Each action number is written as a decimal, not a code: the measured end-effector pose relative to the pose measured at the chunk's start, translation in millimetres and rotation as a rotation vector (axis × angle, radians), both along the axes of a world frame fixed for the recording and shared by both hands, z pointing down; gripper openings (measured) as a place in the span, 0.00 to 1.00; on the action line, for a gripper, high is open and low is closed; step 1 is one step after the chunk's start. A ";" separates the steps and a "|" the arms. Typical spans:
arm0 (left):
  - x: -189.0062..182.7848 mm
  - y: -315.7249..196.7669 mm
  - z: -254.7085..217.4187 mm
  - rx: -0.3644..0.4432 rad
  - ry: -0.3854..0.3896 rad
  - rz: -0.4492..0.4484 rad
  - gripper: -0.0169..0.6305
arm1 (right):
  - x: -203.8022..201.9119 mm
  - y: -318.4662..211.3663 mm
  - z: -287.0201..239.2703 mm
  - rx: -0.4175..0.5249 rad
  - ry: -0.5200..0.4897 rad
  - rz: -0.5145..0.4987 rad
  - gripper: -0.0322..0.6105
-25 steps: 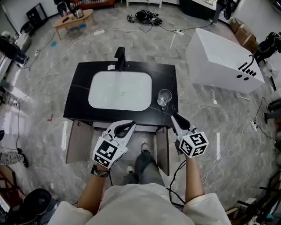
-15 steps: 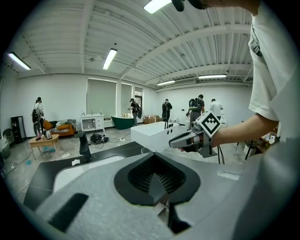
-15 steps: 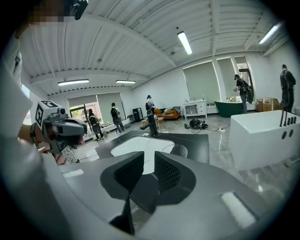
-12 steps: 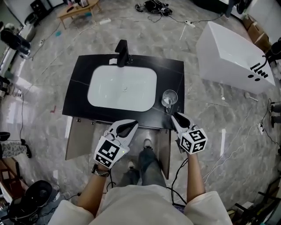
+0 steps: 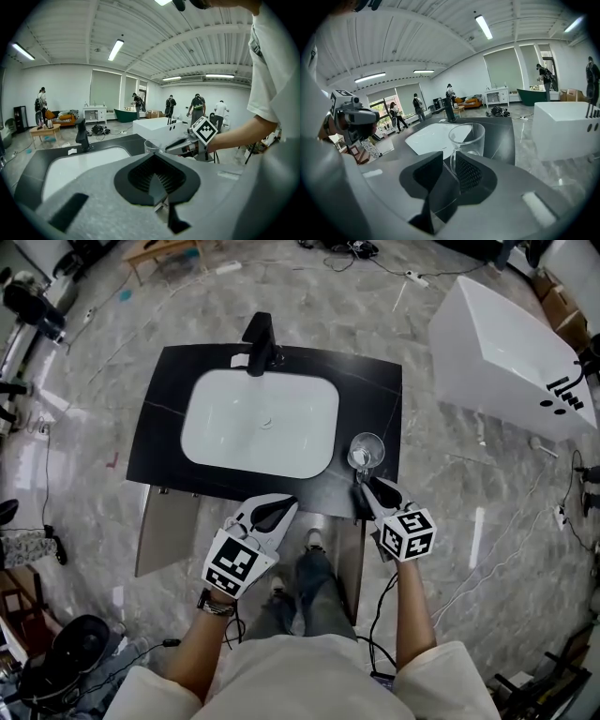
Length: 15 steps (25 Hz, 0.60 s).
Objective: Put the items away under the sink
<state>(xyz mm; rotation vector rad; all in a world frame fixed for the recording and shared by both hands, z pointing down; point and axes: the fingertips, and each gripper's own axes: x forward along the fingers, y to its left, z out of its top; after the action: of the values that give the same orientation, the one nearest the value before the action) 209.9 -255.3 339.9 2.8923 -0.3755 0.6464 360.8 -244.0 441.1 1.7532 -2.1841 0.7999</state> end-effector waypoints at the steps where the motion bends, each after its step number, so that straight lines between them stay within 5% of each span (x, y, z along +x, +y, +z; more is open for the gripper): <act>1: 1.1 -1.4 1.8 -0.004 -0.003 -0.003 0.03 | 0.1 -1.0 3.3 -0.006 -0.004 -0.004 0.19; 15: -1.5 -12.3 26.9 -0.052 -0.032 -0.036 0.03 | -8.8 -21.3 32.3 -0.018 -0.028 -0.095 0.20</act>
<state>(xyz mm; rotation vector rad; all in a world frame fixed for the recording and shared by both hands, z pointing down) 208.4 -267.6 366.8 2.8224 -0.4078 0.6871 352.0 -265.2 473.4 1.6262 -2.2517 0.8233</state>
